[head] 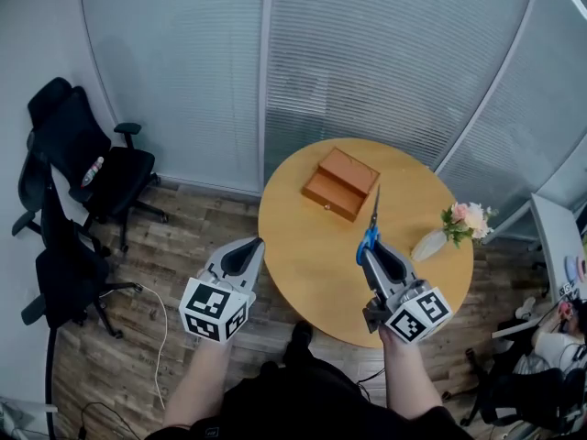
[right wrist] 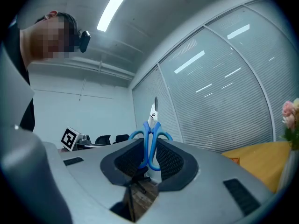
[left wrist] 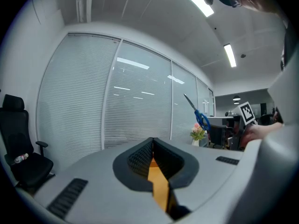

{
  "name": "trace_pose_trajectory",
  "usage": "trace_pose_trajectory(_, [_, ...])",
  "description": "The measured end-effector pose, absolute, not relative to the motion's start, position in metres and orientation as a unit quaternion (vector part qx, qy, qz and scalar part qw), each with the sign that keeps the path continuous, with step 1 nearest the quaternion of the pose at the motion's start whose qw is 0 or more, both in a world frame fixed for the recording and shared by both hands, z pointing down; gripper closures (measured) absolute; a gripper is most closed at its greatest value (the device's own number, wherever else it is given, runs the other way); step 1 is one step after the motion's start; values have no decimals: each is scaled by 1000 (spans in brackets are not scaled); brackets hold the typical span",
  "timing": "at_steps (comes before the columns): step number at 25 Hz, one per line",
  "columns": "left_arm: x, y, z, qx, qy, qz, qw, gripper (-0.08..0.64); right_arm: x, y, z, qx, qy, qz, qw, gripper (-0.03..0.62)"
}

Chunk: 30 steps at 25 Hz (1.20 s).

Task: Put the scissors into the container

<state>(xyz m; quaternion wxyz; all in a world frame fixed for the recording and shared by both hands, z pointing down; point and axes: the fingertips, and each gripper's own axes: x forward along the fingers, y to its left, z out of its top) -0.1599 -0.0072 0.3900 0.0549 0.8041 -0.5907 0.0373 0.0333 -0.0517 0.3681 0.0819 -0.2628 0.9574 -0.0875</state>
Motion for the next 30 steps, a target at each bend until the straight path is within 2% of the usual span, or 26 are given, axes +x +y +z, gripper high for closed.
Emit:
trace_pose_trajectory(12, [-146,-147,388,816,-569,84,55,548,38,-187,381,-270,949,-117,110,495])
trace_pose_trajectory(30, [-124,-259,416,868,-484,94,61,548,55,-273,423,-354,925,-130,49,495])
